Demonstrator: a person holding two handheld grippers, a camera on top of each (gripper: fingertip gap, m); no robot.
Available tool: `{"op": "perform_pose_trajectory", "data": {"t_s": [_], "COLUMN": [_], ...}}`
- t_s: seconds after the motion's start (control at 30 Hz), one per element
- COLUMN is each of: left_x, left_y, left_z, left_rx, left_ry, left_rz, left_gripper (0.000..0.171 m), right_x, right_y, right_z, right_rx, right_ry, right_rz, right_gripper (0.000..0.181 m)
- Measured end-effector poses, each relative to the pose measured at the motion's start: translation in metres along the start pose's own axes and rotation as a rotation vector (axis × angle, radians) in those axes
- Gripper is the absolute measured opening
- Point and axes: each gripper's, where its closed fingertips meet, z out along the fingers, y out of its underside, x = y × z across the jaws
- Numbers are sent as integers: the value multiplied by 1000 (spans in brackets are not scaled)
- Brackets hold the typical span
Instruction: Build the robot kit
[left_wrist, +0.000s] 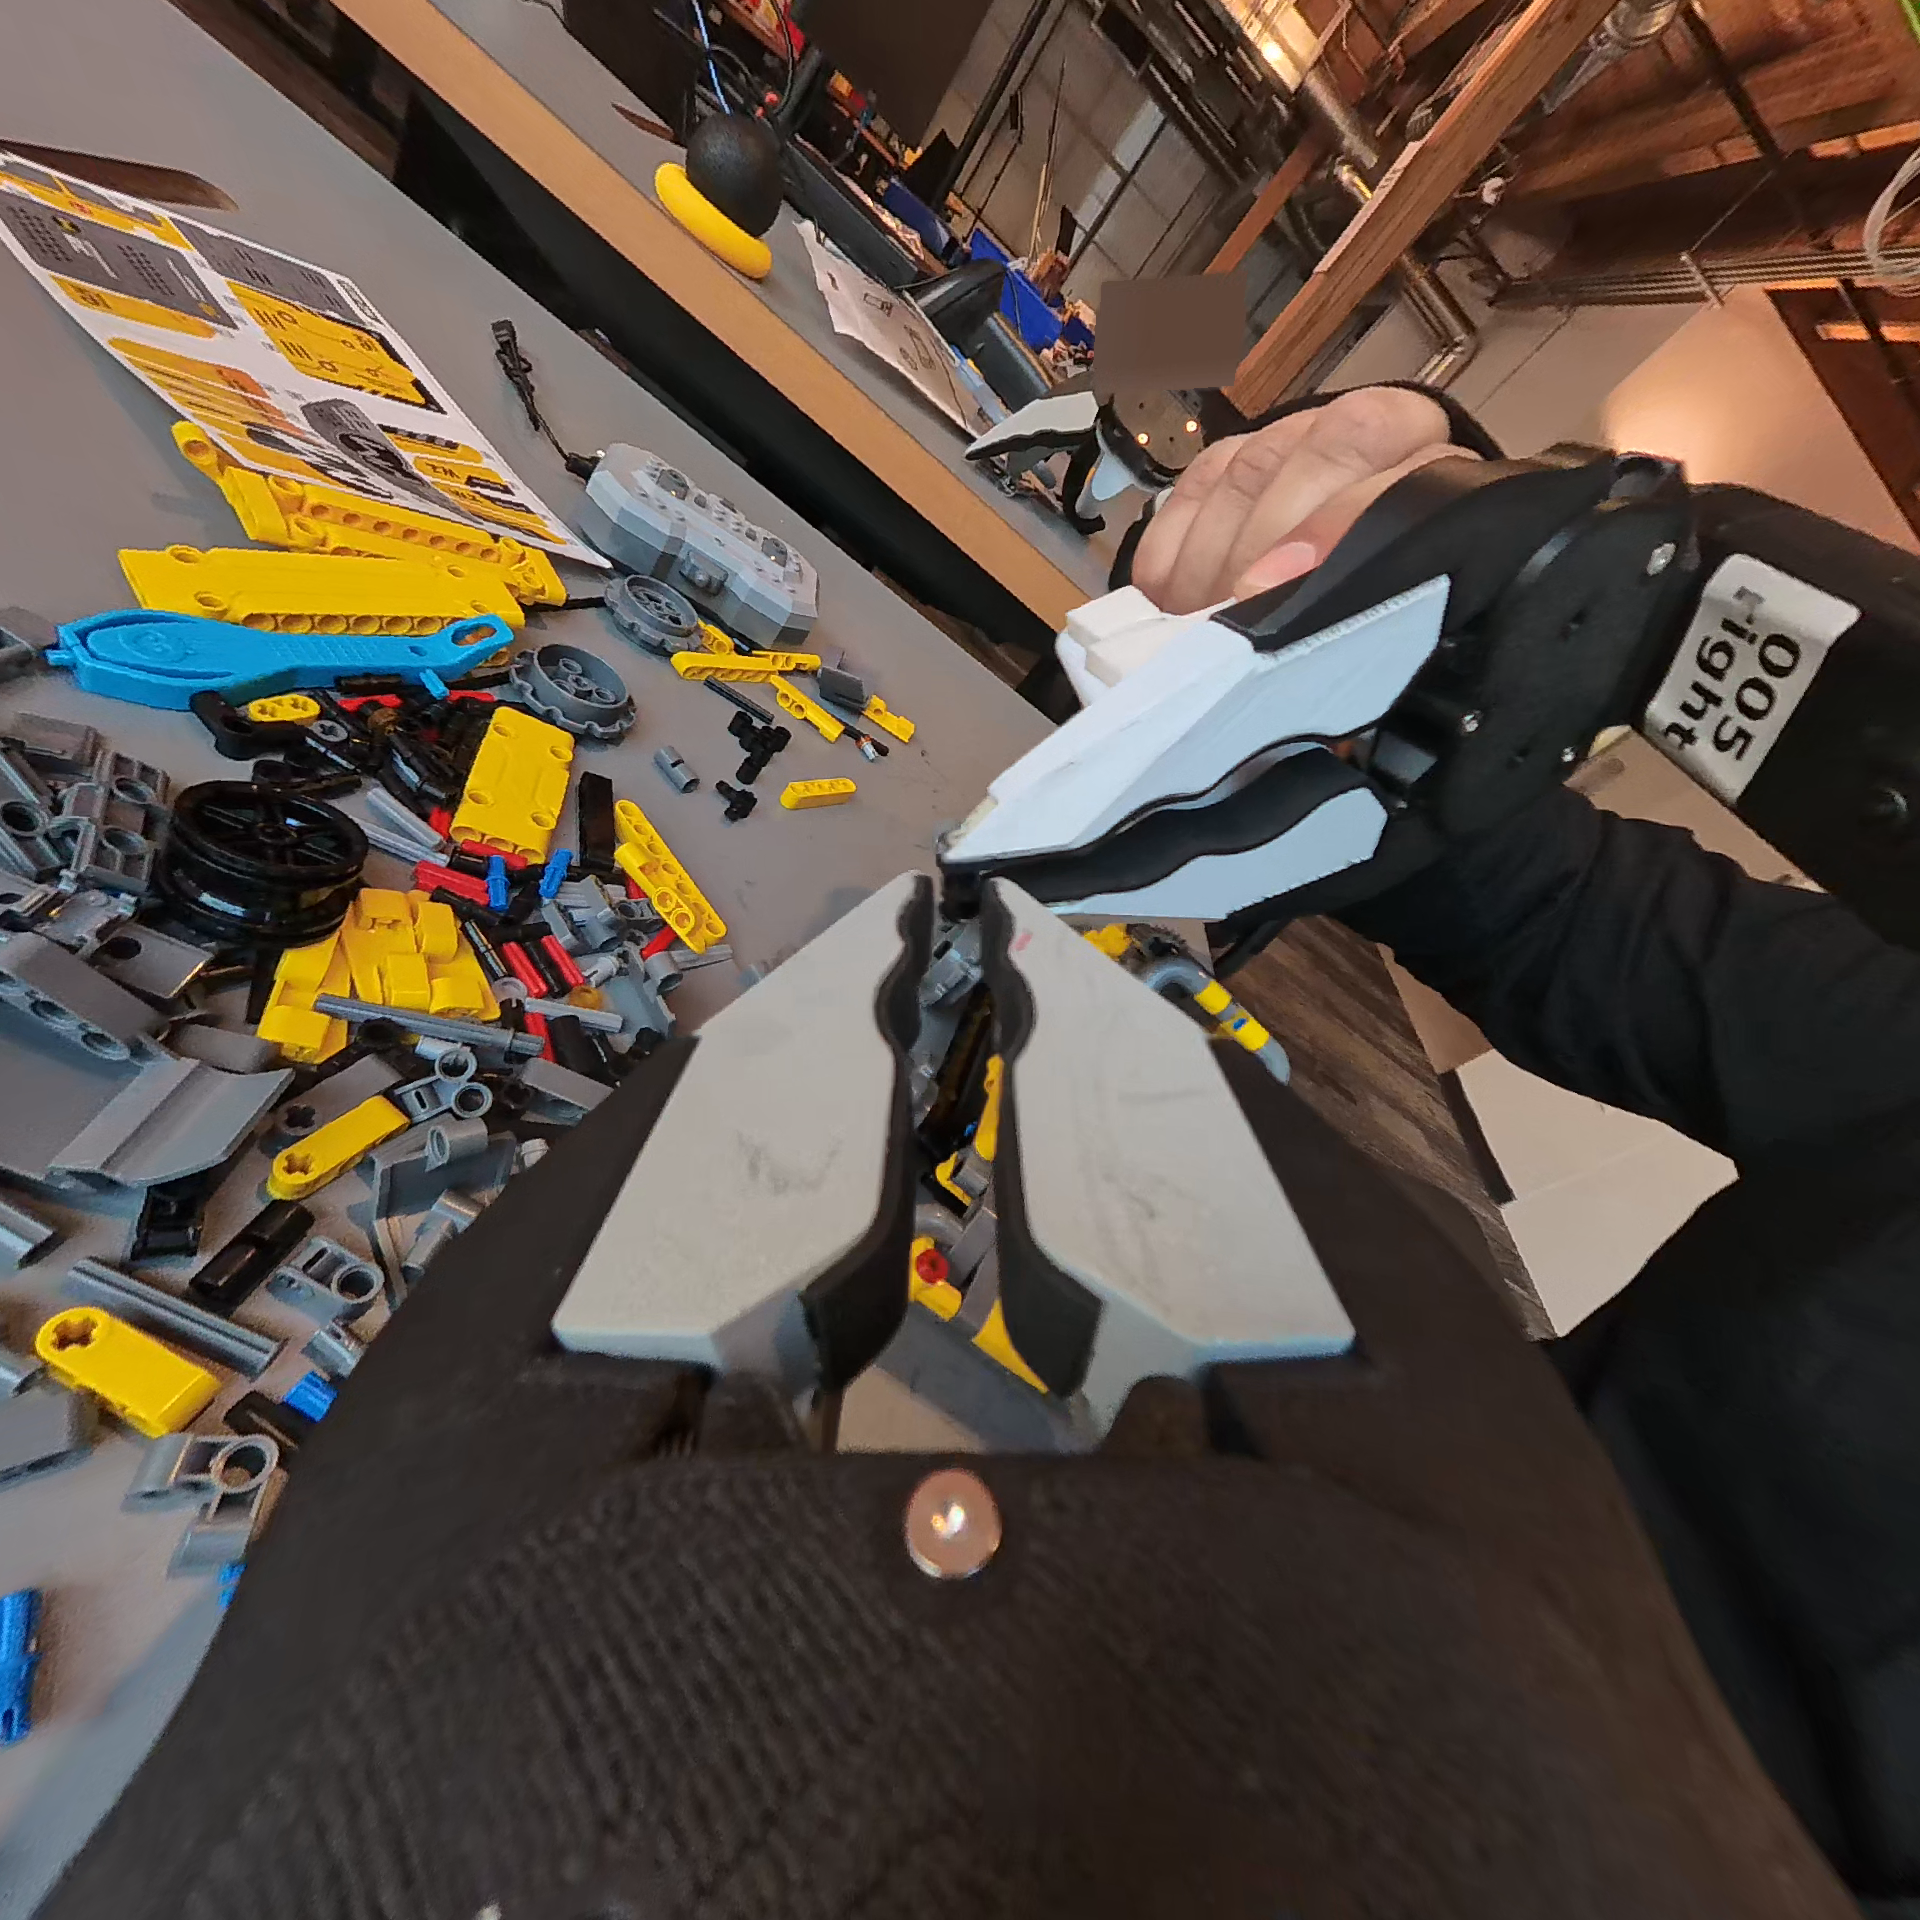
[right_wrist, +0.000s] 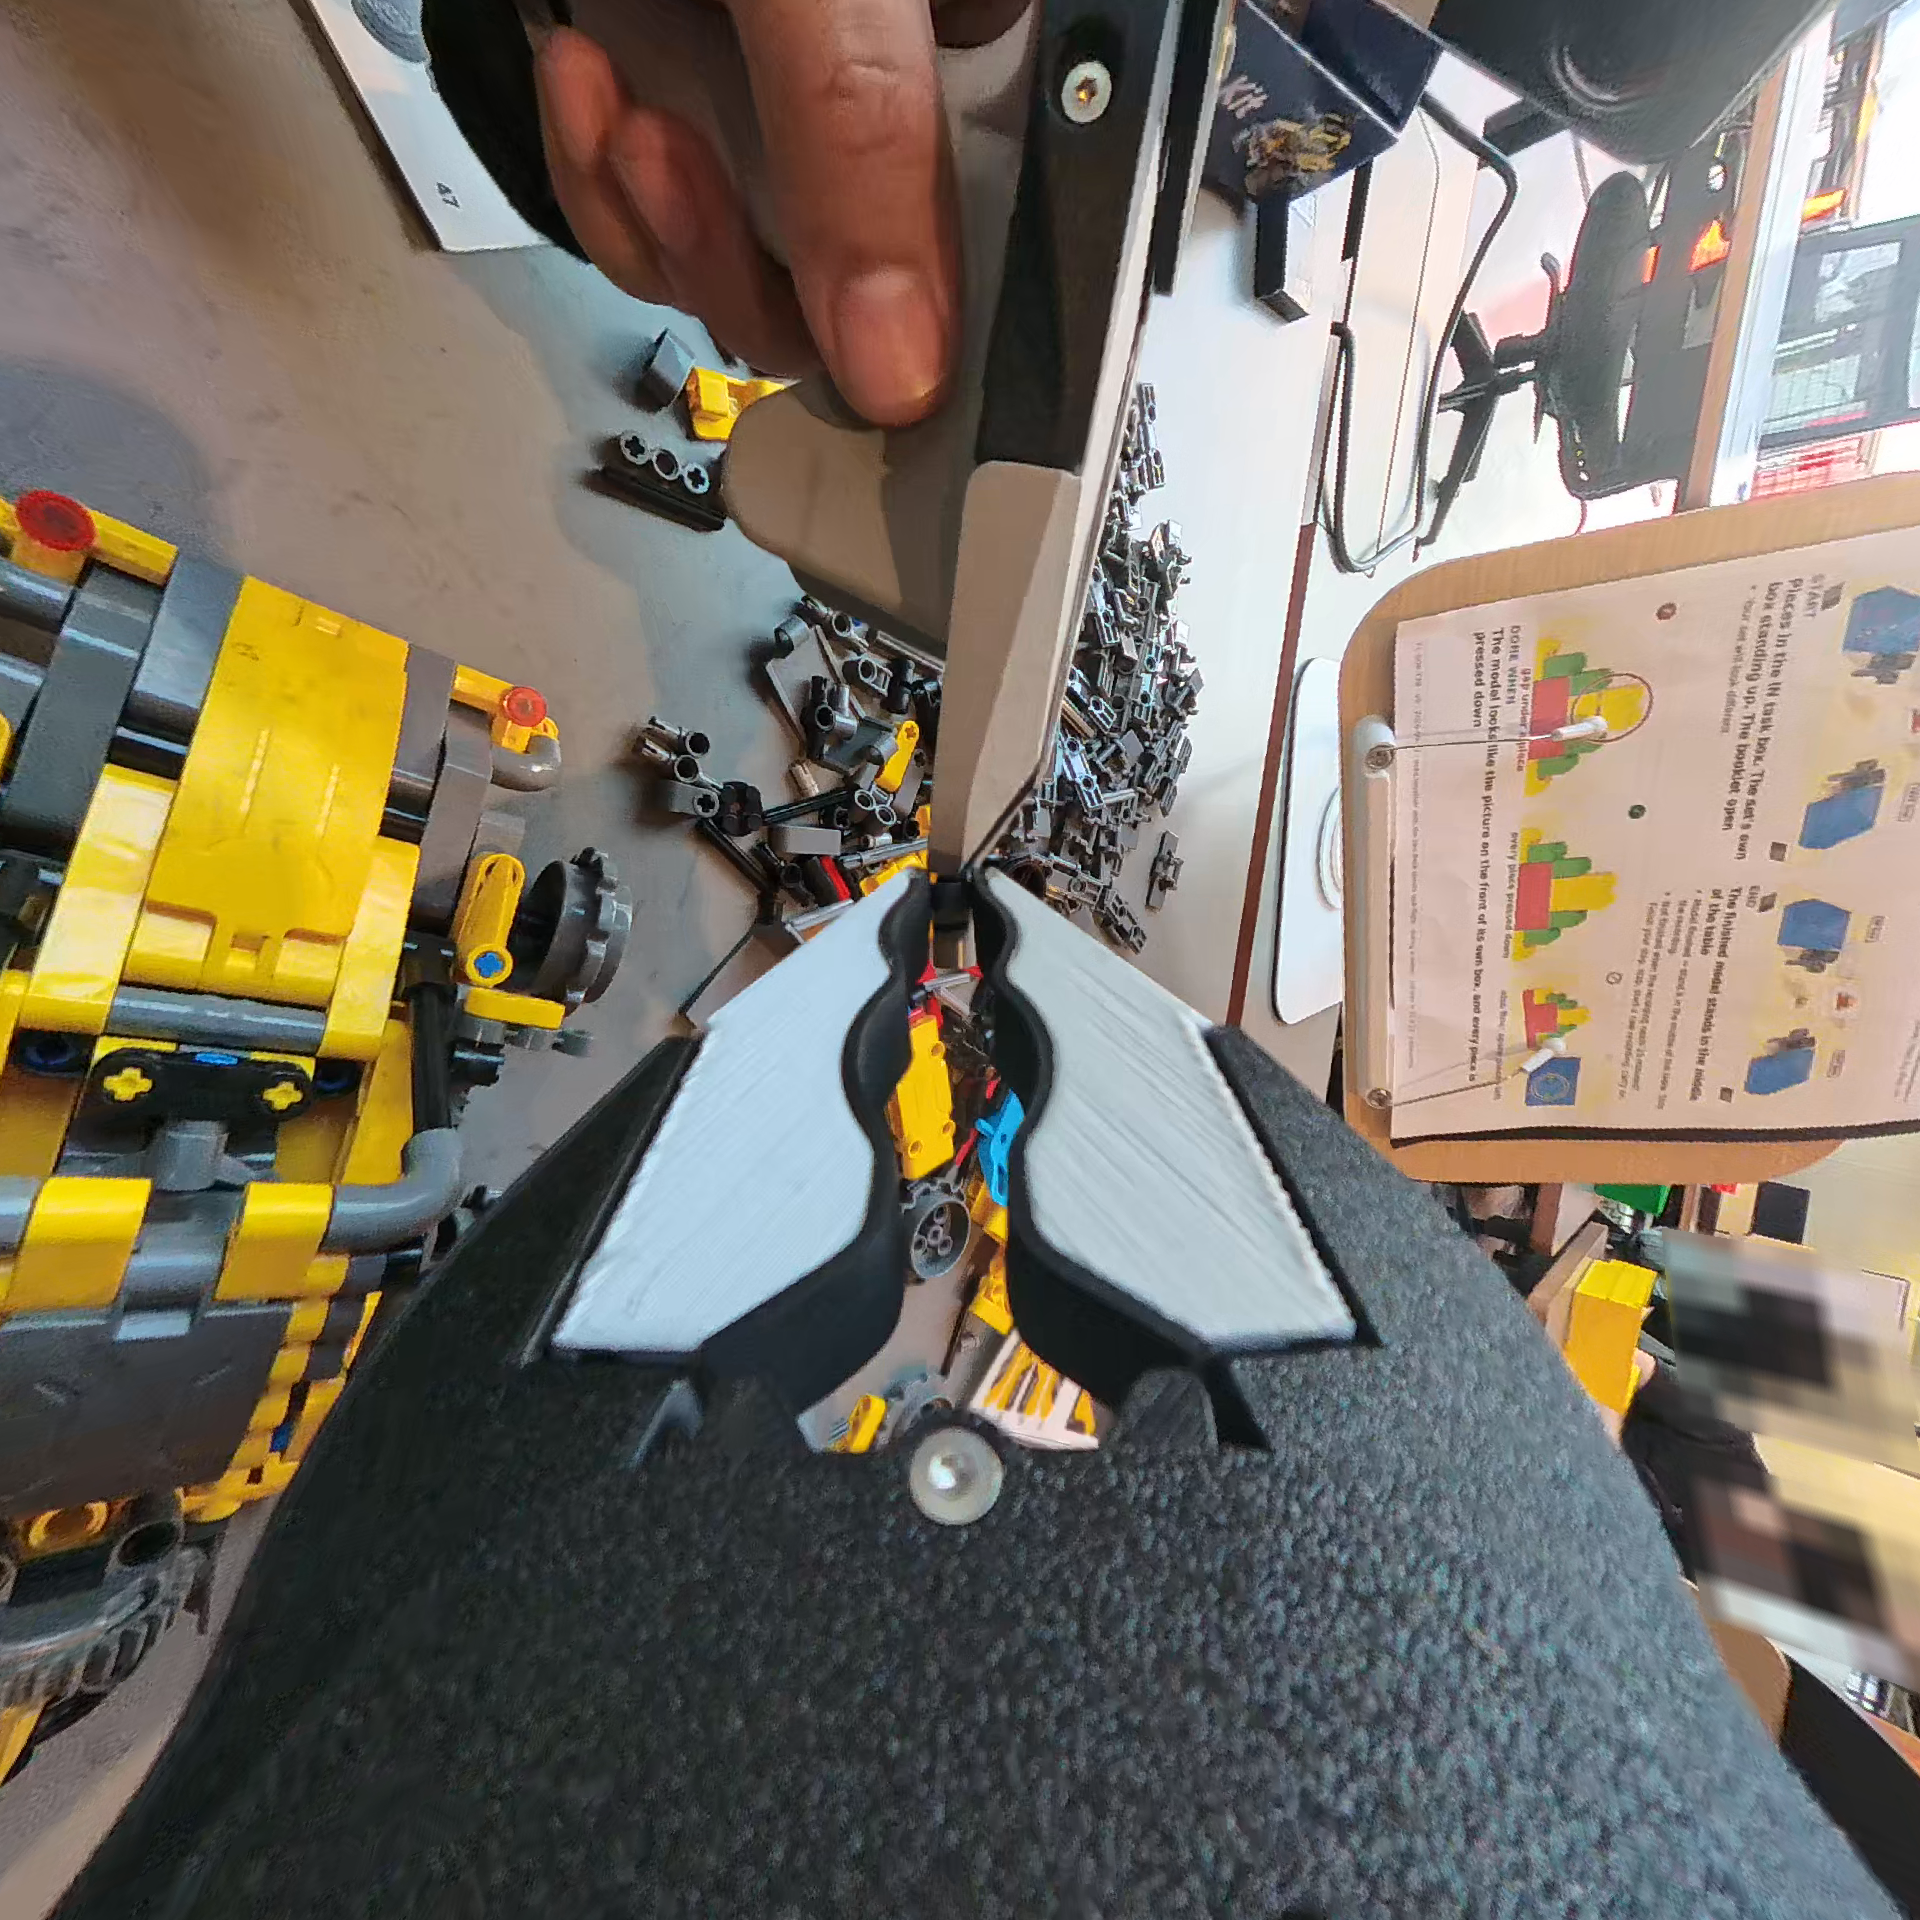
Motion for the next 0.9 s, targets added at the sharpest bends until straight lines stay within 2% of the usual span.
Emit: {"op": "perform_pose_trajectory", "data": {"t_s": [0.03,0.27,0.63,0.9], "left_x": [0,-3,-7,-8], "left_y": [0,0,-1,-3], "left_z": [-1,-5,-10,-11], "left_rx": [2,-18,-23,-17], "left_ry": [0,-36,-88,-111], "left_rz": [3,40,80,104], "left_gripper": [1,1,0,1], "right_x": [0,2,7,8], "right_y": [0,-1,2,3], "right_z": [1,3,5,7], "right_rx": [1,-16,-90,-102], "right_ry": [-4,27,182,248], "right_rz": [5,-23,-158,-175], "right_gripper": [7,8,7,7]}}
